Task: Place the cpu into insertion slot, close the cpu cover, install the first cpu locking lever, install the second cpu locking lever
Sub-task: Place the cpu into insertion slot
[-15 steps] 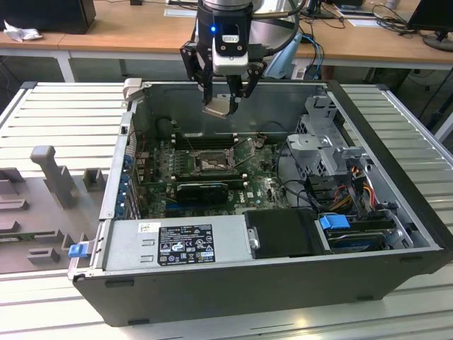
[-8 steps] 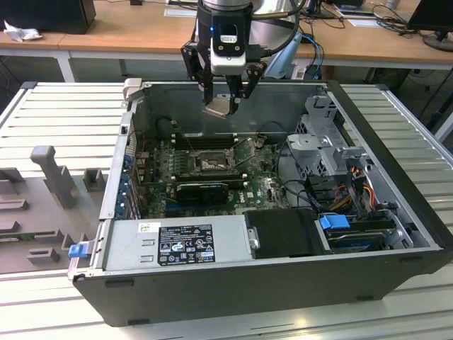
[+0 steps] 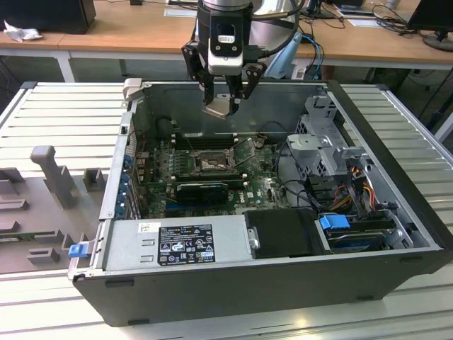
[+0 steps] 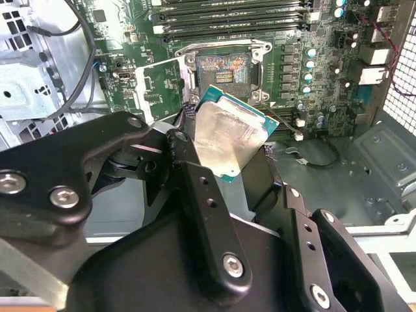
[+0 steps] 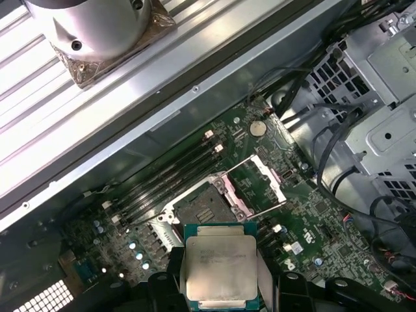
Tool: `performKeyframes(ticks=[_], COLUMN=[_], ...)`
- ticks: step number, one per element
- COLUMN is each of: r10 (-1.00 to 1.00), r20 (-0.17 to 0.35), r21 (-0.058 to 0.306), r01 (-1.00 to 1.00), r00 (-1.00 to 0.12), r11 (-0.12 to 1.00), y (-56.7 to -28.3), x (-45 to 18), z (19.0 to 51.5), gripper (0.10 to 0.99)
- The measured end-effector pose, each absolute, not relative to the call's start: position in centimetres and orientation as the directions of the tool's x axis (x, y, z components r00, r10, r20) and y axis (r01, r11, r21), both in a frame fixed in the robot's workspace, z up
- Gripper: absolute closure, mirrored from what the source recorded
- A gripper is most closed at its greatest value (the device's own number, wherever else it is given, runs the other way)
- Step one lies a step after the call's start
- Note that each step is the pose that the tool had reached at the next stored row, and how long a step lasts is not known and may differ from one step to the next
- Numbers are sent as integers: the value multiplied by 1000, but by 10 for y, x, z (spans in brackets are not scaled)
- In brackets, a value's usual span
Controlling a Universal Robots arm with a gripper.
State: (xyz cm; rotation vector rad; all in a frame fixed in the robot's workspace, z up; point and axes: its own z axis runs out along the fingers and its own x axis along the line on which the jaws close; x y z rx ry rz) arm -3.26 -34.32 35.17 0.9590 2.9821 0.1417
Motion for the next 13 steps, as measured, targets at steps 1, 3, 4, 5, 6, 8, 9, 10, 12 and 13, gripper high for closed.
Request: performKeyframes(ticks=[1, 3, 4, 5, 6, 8, 9, 10, 12, 13], r10=[587, 592, 595, 599, 604, 610, 613, 616, 627, 632], r20=[22, 22, 22, 22, 22, 22, 22, 22, 22, 22], r21=[88, 88, 88, 88, 88, 88, 88, 88, 88, 88], r01=[586, 592, 595, 598, 603, 609, 613, 615, 626, 632], r00=[-810, -805, -803, -801, -797, -792, -789, -788, -779, -774], r11=[806, 801, 799, 796, 793, 788, 785, 783, 775, 770], y=[-343, -343, -343, -343, -343, -343, -343, -343, -343, -343], x=[-33, -33, -33, -33, -33, -33, -33, -33, -33, -33], z=[352, 352, 352, 351, 351, 351, 351, 351, 351, 351], gripper=[557, 557, 557, 557, 557, 557, 557, 557, 557, 557])
